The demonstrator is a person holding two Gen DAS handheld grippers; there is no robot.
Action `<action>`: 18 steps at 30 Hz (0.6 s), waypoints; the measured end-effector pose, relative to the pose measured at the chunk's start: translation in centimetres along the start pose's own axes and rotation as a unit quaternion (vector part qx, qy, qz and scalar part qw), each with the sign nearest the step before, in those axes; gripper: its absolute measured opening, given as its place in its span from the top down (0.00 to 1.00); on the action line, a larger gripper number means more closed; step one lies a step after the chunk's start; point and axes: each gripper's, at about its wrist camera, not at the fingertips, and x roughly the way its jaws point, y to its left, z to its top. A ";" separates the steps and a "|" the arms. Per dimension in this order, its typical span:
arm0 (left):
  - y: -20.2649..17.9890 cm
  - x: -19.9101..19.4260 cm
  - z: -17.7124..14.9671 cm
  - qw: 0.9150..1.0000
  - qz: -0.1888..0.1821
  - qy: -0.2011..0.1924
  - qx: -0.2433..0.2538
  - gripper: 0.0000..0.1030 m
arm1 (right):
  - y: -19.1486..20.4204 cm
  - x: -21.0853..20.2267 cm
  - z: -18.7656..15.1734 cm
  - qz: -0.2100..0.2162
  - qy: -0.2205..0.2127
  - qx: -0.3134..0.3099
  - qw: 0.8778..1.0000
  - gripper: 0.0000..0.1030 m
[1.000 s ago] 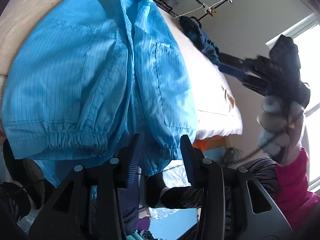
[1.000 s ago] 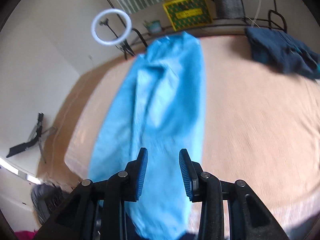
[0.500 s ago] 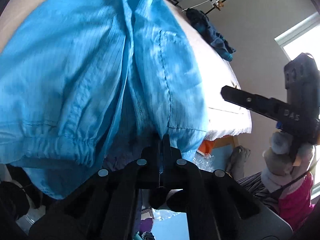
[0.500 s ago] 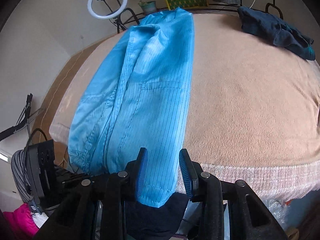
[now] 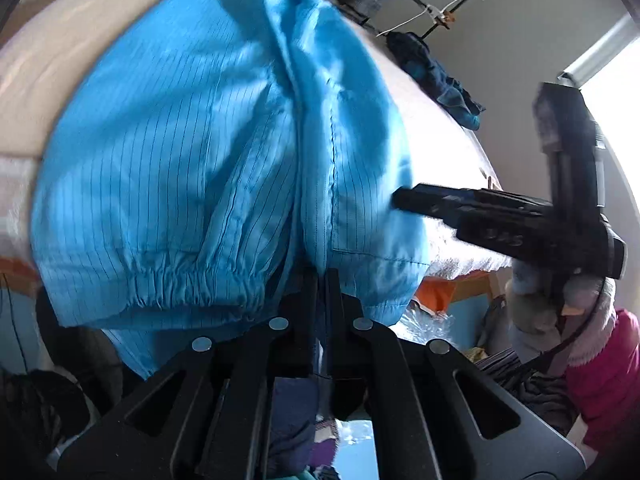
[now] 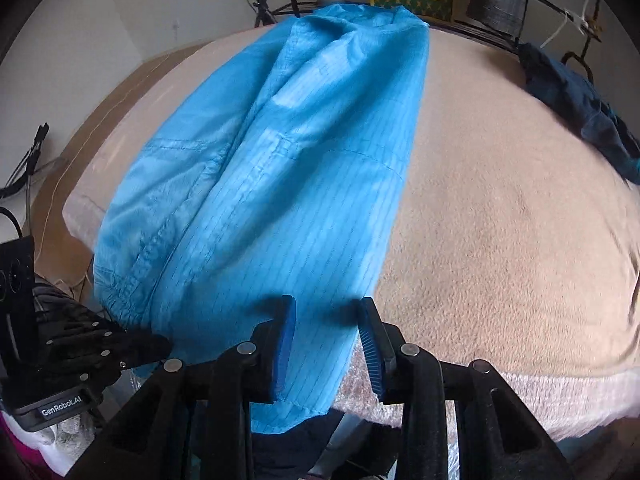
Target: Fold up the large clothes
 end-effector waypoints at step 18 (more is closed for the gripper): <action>-0.9 0.1 0.3 1.000 -0.024 0.007 0.010 1.00 | -3.6 4.1 16.9 0.081 -0.070 0.123 0.987 0.55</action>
